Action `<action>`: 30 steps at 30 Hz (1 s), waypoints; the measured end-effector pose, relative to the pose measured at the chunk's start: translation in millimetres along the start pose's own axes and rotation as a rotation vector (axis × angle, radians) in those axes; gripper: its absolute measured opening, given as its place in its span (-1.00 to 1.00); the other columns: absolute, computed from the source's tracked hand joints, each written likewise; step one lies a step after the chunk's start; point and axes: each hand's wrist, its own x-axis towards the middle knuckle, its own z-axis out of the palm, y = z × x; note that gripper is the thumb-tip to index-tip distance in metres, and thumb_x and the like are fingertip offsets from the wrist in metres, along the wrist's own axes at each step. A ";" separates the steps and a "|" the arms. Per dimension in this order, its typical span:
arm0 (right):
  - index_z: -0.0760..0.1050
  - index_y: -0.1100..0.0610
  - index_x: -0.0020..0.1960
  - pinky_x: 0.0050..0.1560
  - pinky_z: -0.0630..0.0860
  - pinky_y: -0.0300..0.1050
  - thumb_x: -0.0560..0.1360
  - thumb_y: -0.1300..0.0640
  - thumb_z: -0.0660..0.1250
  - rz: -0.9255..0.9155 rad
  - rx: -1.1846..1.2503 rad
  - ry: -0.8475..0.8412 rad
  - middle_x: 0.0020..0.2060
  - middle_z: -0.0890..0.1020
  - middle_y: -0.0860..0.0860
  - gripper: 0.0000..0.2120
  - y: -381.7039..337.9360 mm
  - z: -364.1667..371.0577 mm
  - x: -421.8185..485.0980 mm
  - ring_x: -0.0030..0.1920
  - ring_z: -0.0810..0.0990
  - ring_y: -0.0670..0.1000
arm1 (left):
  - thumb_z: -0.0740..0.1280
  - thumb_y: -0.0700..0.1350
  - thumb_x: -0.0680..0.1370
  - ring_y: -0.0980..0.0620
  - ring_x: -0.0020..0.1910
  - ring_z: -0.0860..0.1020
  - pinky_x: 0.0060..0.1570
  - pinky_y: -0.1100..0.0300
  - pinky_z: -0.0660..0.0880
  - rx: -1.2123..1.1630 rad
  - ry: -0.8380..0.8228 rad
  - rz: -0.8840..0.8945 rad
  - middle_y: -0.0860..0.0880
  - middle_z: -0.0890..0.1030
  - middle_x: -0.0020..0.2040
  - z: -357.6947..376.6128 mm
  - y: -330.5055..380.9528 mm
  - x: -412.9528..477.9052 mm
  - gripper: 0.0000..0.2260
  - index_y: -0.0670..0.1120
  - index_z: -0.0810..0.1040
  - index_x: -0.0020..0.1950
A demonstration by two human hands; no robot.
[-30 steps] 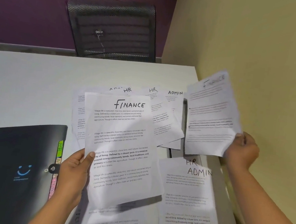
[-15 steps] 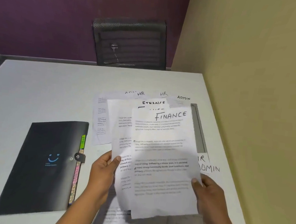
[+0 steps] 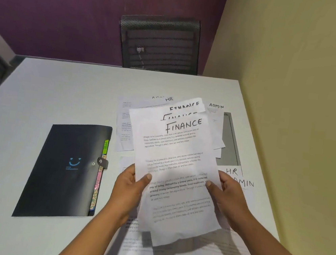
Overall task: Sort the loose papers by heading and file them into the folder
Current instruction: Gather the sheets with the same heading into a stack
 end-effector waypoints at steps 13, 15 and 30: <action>0.59 -0.08 -0.05 -0.17 0.56 -0.43 0.46 0.28 0.48 -0.178 0.003 0.112 -0.20 0.71 -0.22 -0.74 13.9 20.1 0.2 -0.13 0.66 -0.30 | 0.42 -0.18 0.53 0.03 -0.11 0.69 -0.04 0.08 0.61 0.258 0.104 0.213 0.05 0.73 -0.16 -10.2 -15.7 5.0 -0.95 -0.05 0.66 -0.10; 0.58 -0.11 -0.04 -0.17 0.58 -0.40 0.44 0.28 0.49 -0.187 0.007 0.089 -0.22 0.72 -0.23 -0.70 13.8 19.8 0.5 -0.13 0.66 -0.29 | 0.40 -0.27 0.53 0.21 -0.17 0.68 -0.14 0.33 0.58 0.261 0.082 0.210 0.19 0.71 -0.21 -7.4 -15.4 4.7 -0.83 0.02 0.64 -0.08; 0.59 0.09 0.20 -0.15 0.57 -0.38 0.53 0.21 0.41 -0.031 -0.276 -0.062 -0.03 0.68 -0.14 -0.75 47.7 11.2 38.6 -0.01 0.67 -0.17 | 0.35 -0.16 0.58 0.14 0.00 0.66 0.03 0.18 0.61 0.438 -0.039 0.078 0.08 0.71 0.00 -19.4 -49.9 46.7 -0.86 -0.03 0.66 0.10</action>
